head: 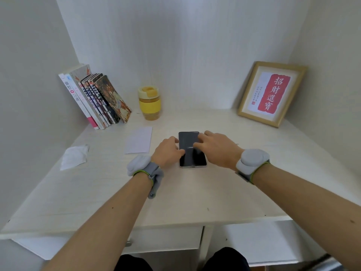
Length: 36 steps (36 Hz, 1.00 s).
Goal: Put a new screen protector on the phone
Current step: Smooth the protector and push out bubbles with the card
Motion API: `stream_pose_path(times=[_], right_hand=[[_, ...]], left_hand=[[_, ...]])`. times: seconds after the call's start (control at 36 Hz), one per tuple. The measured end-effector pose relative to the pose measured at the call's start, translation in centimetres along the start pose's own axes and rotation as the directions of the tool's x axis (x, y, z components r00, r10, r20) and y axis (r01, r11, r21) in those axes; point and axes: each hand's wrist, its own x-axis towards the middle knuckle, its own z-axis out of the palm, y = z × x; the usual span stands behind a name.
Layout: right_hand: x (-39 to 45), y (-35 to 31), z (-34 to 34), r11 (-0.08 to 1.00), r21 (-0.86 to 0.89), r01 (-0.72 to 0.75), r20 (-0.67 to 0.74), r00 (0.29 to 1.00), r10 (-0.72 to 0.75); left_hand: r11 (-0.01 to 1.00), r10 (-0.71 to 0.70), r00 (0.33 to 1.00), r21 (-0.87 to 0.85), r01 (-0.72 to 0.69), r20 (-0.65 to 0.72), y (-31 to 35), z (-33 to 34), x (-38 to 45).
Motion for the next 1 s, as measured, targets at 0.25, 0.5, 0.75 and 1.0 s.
stream_pose_path(times=[0.25, 0.5, 0.75, 1.0], right_hand=[[-2.4, -1.4, -0.1, 0.995, 0.094, 0.041, -0.008, 0.999, -0.041], [-3.8, -2.1, 0.2, 0.974, 0.193, 0.12, -0.225, 0.972, -0.075], [-3.2, -1.9, 0.0, 0.975, 0.222, 0.025, -0.111, 0.994, 0.0], [0.2, 0.3, 1.6, 0.95, 0.21, -0.232, 0.061, 0.973, 0.224]], left_hand=[[0.987, 0.114, 0.993, 0.112, -0.113, -0.002, -0.1, -0.2, -0.8], [0.972, 0.129, 0.991, 0.199, -0.121, -0.026, -0.2, 0.7, -0.9], [0.971, 0.147, 0.989, 0.197, -0.137, -0.033, -0.3, 0.6, -0.7], [0.976, 0.144, 0.989, 0.167, -0.139, -0.021, -0.5, 0.4, -0.2]])
